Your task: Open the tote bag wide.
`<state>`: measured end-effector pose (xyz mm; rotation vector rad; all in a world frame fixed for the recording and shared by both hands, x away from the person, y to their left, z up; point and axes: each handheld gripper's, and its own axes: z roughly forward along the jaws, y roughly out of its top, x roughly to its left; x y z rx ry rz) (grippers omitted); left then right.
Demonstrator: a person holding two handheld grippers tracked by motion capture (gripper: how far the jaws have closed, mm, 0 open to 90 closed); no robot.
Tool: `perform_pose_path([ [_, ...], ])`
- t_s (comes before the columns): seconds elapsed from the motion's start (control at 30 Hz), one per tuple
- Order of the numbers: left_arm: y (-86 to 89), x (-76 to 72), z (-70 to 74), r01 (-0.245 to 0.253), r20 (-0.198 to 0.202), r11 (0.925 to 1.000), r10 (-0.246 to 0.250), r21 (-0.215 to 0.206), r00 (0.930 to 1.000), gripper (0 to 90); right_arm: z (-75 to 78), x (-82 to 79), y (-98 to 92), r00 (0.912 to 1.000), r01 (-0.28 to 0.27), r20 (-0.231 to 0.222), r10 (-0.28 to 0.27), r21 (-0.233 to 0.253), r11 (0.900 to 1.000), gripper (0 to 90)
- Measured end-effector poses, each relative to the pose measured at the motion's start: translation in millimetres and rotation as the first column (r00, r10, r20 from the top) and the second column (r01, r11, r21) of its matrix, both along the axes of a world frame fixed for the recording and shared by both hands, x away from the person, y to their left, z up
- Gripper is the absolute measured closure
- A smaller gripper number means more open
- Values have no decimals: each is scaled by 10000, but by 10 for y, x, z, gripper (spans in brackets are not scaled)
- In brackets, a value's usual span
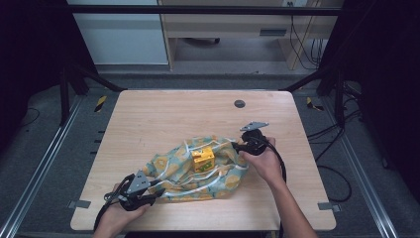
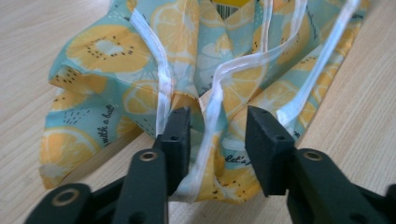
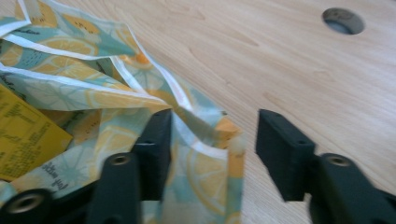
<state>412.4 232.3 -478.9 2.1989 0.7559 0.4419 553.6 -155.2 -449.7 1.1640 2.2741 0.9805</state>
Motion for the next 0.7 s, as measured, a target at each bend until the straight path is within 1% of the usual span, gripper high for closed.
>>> perform_pose_path([
  [0.07,7,-2,22,-85,143,9999,87,-121,9999,548,50,-40,-22,9999,56,151,-57,47,10000,393],
  [0.1,7,-7,40,-108,221,9996,114,-269,9997,526,80,-59,-31,9998,33,203,-33,13,10000,369],
  [0.17,1,-13,69,-73,366,9993,86,-363,9993,483,143,-86,-47,9995,134,303,-130,-117,9998,304],
  [0.23,-14,2,89,-186,368,9988,203,-462,9991,434,220,-117,-66,9984,236,509,-234,-40,9997,259],
  [0.27,-26,8,103,-238,403,9979,262,-606,9988,409,245,-130,-69,9981,275,546,-277,48,9996,248],
  [0.3,-36,6,117,-240,483,9977,271,-637,9985,377,288,-145,-81,9975,265,649,-274,141,9995,236],
  [0.4,-63,-22,139,-140,683,9974,189,-709,9975,305,399,-201,-96,9958,193,883,-226,372,9991,222],
  [0.43,-69,-30,147,-110,737,9971,166,-751,9971,289,425,-217,-99,9952,146,960,-182,383,9992,220],
  [0.5,-77,-43,195,-136,861,9948,224,-1011,9960,255,487,-271,-97,9941,96,1073,-151,509,9987,211],
  [0.6,-78,-62,290,-83,1110,9905,238,-1376,9935,246,540,-354,-95,9932,-75,1168,6,585,9983,207],
  [0.63,-73,-62,348,-63,1185,9887,243,-1495,9927,244,548,-377,-93,9928,-116,1196,43,600,9981,204],
  [0.7,-72,-57,405,-9,1207,9879,199,-1551,9925,246,563,-460,-86,9928,-238,1185,161,637,9977,202],
])
